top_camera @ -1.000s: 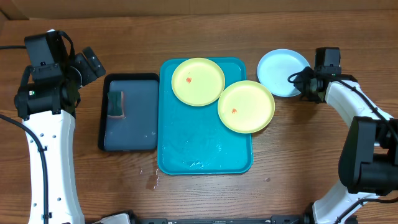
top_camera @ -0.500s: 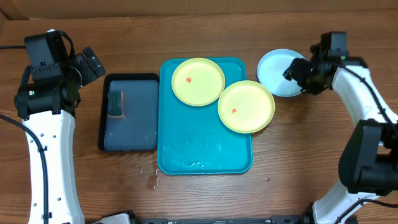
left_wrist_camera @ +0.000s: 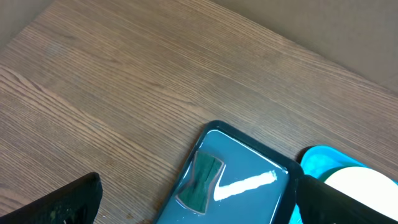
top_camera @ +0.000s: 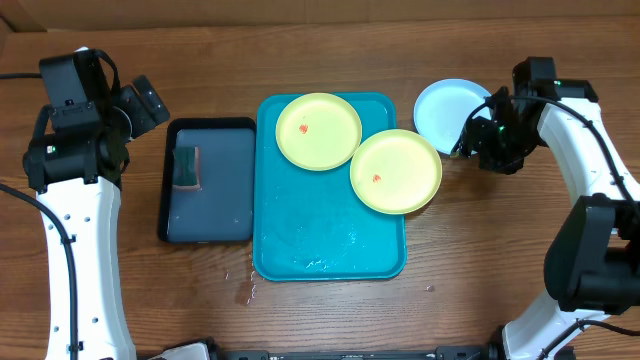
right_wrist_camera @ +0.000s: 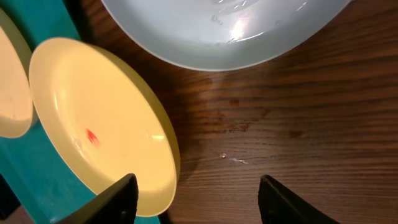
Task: Clean dirty plates on tray and stack at the side
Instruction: 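Move the right gripper to the rim of the right yellow plate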
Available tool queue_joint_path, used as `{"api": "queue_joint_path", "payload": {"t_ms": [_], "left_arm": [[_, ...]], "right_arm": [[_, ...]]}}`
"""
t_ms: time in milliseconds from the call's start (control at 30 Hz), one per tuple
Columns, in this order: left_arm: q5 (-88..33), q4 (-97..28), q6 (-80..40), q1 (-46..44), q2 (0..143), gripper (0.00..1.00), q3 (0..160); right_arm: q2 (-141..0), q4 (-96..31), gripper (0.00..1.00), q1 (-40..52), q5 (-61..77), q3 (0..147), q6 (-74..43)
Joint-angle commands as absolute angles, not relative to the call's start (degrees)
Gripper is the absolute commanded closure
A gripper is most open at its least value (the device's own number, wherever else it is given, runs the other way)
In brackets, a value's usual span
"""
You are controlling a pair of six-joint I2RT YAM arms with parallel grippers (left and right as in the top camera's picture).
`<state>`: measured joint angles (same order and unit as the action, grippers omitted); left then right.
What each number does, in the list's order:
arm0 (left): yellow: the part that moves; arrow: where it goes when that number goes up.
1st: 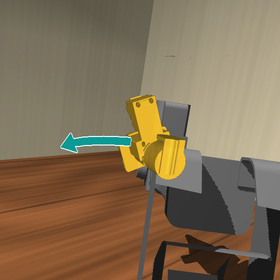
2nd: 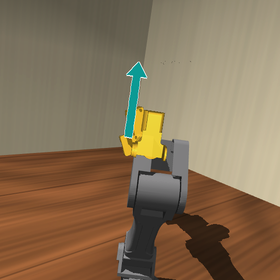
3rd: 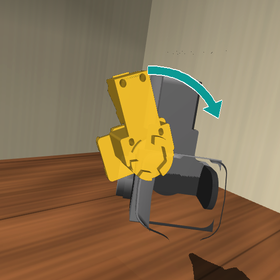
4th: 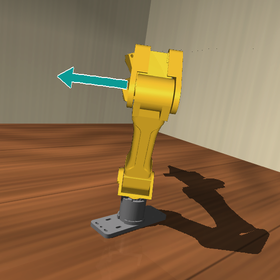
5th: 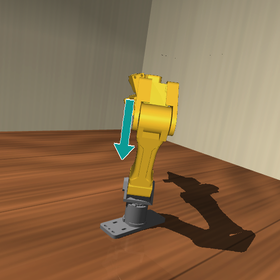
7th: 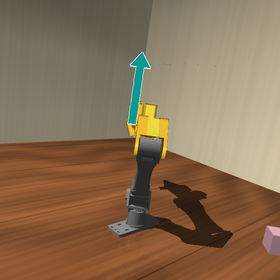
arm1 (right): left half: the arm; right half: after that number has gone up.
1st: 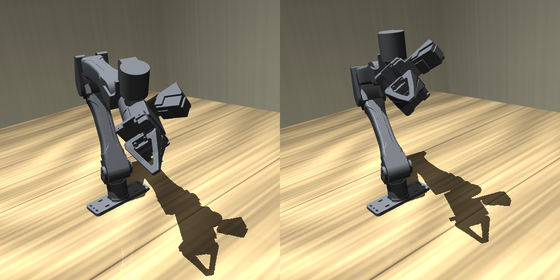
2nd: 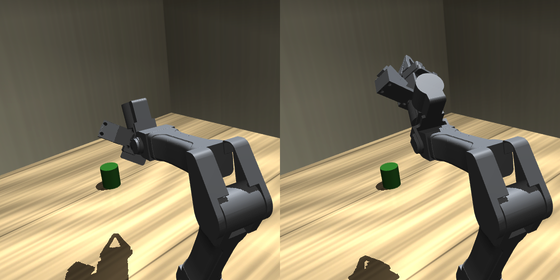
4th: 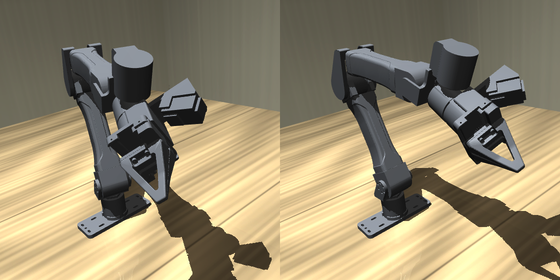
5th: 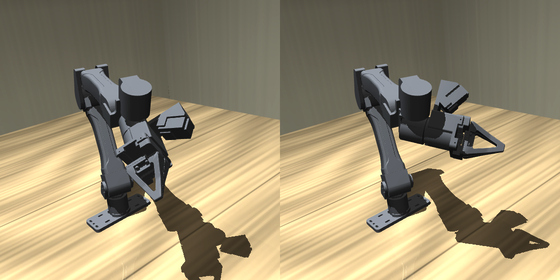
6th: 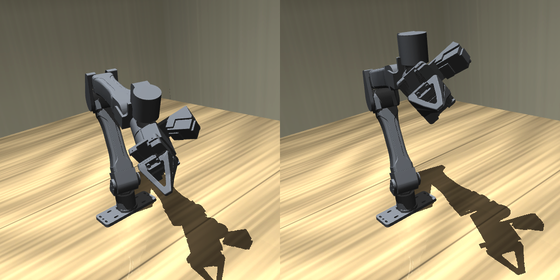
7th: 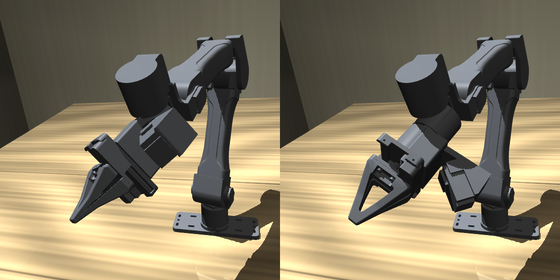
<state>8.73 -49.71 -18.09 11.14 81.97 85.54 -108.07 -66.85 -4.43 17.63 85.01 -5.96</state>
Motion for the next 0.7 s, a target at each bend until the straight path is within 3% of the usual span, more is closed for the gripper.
{"api": "queue_joint_path", "payload": {"t_ms": [0, 333, 533, 667], "left_arm": [[8.3, -49.5, -18.9, 11.2, 82.1, 0.00, 86.5], [8.3, -49.5, -18.9, 11.2, 82.1, 0.00, 86.5], [8.3, -49.5, -18.9, 11.2, 82.1, 0.00, 86.5], [8.3, -49.5, -18.9, 11.2, 82.1, 0.00, 86.5]], "right_arm": [[-107.6, -66.2, 0.37, -3.2, 18.1, 83.6, -2.0], [-107.6, -56.2, 0.49, 0.4, 18.1, 78.0, -1.8], [-107.6, -55.0, 0.70, 2.2, 14.3, 77.2, -1.7], [-107.6, -56.1, 0.72, 2.6, 13.6, 77.2, -1.7]]}}
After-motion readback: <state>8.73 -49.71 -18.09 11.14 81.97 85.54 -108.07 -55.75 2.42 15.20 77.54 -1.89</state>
